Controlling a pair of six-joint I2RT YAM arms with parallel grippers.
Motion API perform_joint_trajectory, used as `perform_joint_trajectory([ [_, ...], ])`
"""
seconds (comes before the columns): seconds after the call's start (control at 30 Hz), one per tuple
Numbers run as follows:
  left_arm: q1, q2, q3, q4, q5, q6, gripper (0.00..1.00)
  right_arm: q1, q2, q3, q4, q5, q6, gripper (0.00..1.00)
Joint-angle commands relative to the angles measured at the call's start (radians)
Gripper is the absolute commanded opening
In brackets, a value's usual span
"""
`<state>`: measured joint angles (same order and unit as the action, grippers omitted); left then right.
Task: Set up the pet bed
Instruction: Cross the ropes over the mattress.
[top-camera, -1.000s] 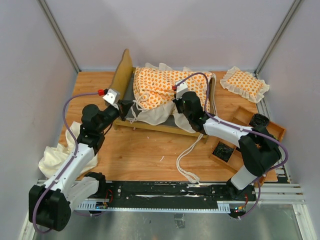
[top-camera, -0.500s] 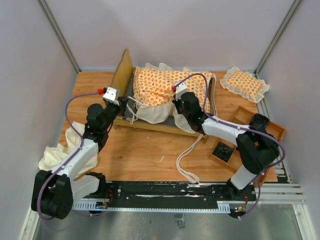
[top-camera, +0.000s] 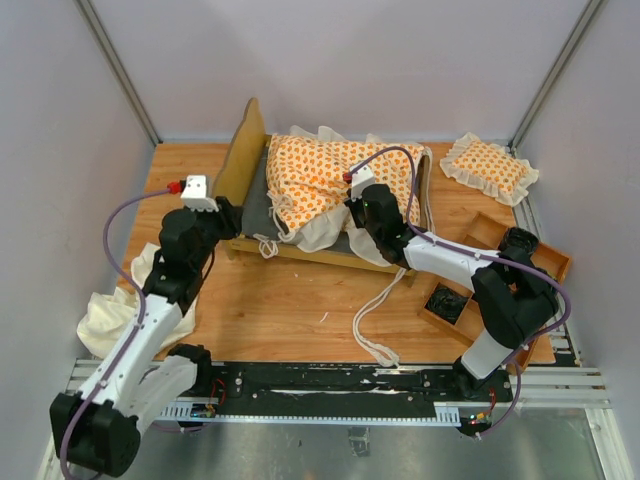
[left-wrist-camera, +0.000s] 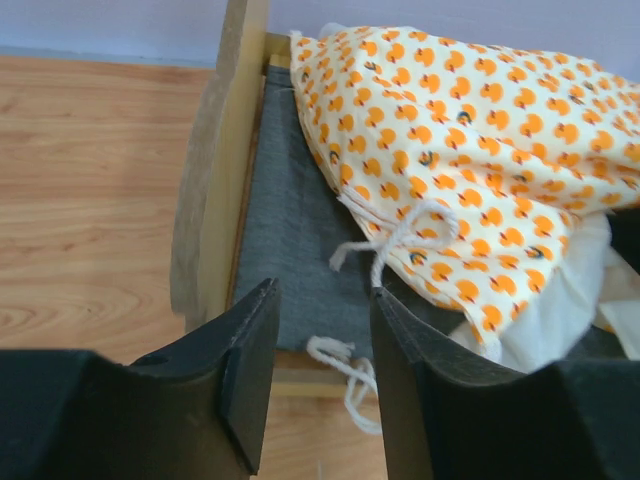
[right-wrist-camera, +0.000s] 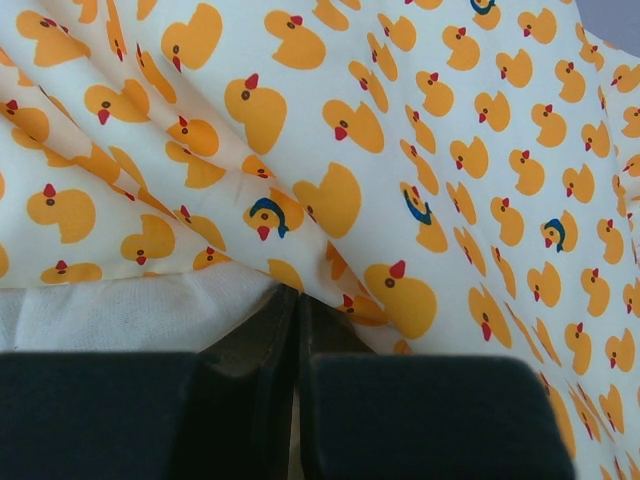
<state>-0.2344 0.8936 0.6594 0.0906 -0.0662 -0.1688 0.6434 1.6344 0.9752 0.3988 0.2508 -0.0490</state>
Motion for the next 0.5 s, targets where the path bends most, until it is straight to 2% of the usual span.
perform_joint_trajectory([
  [0.0,-0.006,-0.189,-0.118,-0.114,0.114,-0.074,0.42,-0.027,-0.018,0.014,0.002,0.001,-0.003,0.03],
  [0.1,-0.021,-0.318,-0.281,-0.015,0.209,-0.103,0.41,-0.027,-0.021,0.013,-0.004,0.007,-0.005,0.03],
  [0.2,-0.033,-0.358,-0.370,0.027,0.200,-0.160,0.41,-0.028,-0.025,0.011,-0.006,0.006,0.002,0.03],
  [0.3,-0.061,-0.321,-0.425,0.094,0.183,-0.203,0.41,-0.026,-0.022,0.014,-0.006,0.001,0.008,0.03],
  [0.47,-0.117,-0.175,-0.509,0.298,0.130,-0.241,0.43,-0.025,-0.009,0.021,-0.005,-0.001,0.019,0.03],
])
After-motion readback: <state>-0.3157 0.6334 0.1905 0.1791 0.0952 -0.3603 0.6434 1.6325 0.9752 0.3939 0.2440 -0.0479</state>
